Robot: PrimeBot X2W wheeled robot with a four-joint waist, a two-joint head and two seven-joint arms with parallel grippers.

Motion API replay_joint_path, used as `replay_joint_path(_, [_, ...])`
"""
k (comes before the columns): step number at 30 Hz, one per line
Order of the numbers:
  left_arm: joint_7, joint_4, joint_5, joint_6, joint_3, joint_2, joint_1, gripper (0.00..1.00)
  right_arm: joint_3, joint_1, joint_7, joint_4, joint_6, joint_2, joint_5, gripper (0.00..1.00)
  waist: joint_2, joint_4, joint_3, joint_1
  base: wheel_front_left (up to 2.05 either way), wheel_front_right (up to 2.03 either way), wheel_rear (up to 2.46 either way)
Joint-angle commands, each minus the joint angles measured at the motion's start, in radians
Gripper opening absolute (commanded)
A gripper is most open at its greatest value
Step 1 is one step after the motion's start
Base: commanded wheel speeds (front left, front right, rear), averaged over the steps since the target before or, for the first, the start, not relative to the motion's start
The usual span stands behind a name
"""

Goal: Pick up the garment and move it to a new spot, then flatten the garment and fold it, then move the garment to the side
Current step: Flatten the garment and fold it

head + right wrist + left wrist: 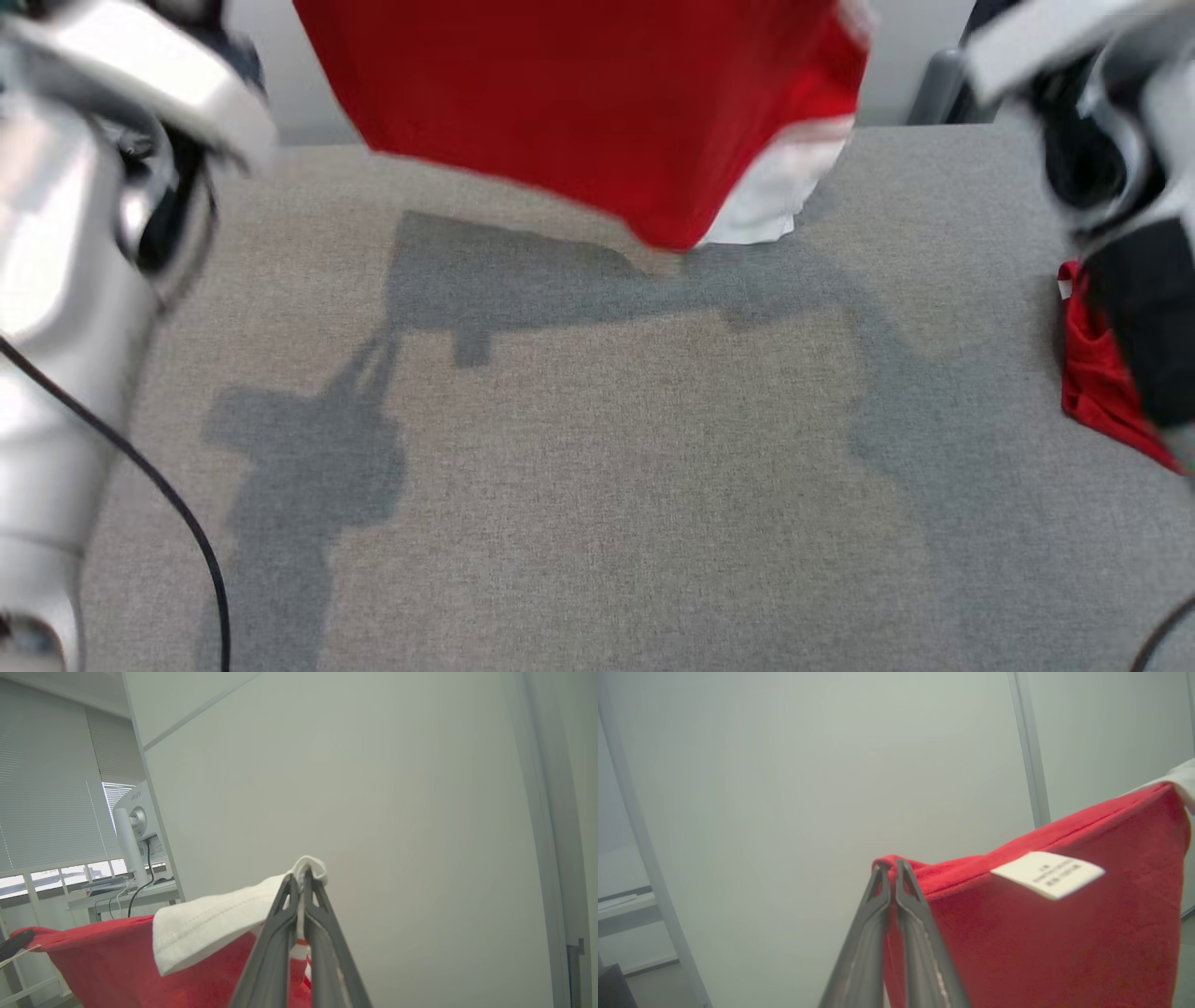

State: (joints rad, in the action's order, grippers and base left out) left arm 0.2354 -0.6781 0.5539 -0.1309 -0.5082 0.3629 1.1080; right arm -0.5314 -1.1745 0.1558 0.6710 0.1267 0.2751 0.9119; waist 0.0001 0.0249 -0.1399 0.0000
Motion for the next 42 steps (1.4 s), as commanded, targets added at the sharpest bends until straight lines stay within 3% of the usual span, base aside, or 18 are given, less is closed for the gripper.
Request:
replay_joint_path(1, [-0.011,0.013,0.034,0.000,0.009,0.047,-0.044,0.00,-0.025,0.064,-0.037,-0.014,0.004,0.006,0.030,0.00,-0.0001,-0.002,0.010,0.0000,0.00,0.00,0.00])
replay_joint_path(3, [-0.062,0.017,0.105,0.000,-0.030,0.061,-0.143,0.00,-0.079,0.145,-0.121,-0.042,0.004,0.043,0.084,0.00,-0.0001,-0.003,0.020,0.0000,0.00,0.00,0.00])
replay_joint_path(4, [-0.045,0.105,0.331,0.042,-0.136,0.060,-0.704,0.00,-0.204,0.661,-0.265,-0.268,0.004,0.212,0.303,0.00,-0.0001,-0.008,0.028,0.0000,0.00,0.00,0.00])
replay_joint_path(6, [-0.024,0.094,0.338,0.052,-0.131,0.038,-0.730,0.00,-0.202,0.695,-0.246,-0.259,0.004,0.205,0.297,0.00,-0.0001,-0.015,0.021,0.0000,0.00,0.00,0.00])
replay_joint_path(7, [-0.016,0.087,0.337,0.056,-0.130,0.029,-0.738,0.00,-0.199,0.709,-0.236,-0.252,0.004,0.201,0.295,0.16,-0.0001,-0.018,0.018,0.0000,0.00,0.00,0.00])
replay_joint_path(8, [-0.016,0.087,0.337,0.056,-0.130,0.029,-0.738,0.00,-0.199,0.709,-0.236,-0.252,0.004,0.201,0.295,0.16,-0.0001,-0.018,0.018,0.0000,0.00,0.00,0.00])
replay_joint_path(10, [-0.001,0.074,0.330,0.064,-0.128,0.014,-0.749,0.00,-0.191,0.727,-0.209,-0.232,0.004,0.198,0.271,1.00,-0.0001,-0.022,0.014,0.0000,0.00,0.00,0.00])
replay_joint_path(17, [0.023,0.034,0.312,0.055,-0.094,-0.029,-0.743,0.00,-0.100,0.720,-0.082,-0.179,0.004,0.221,0.149,1.00,-0.0001,-0.024,0.010,0.0000,0.00,0.00,0.00])
replay_joint_path(22, [0.026,0.042,0.279,0.049,-0.058,-0.054,-0.735,0.00,-0.083,0.701,-0.039,-0.233,0.004,0.205,0.024,1.00,-0.0001,-0.022,0.007,0.0000,0.00,0.00,0.00])
replay_joint_path(32, [0.026,0.068,0.198,0.031,0.004,-0.112,-0.738,0.00,-0.238,0.717,-0.148,-0.368,0.004,0.122,-0.143,1.00,-0.0001,-0.055,-0.007,0.0000,0.00,0.00,0.00])
replay_joint_path(42, [0.026,0.078,0.142,0.013,0.037,-0.167,-0.742,0.00,-0.279,0.681,-0.184,-0.232,0.004,0.070,-0.283,1.00,-0.0001,-0.108,-0.023,0.0000,0.00,0.00,0.00])
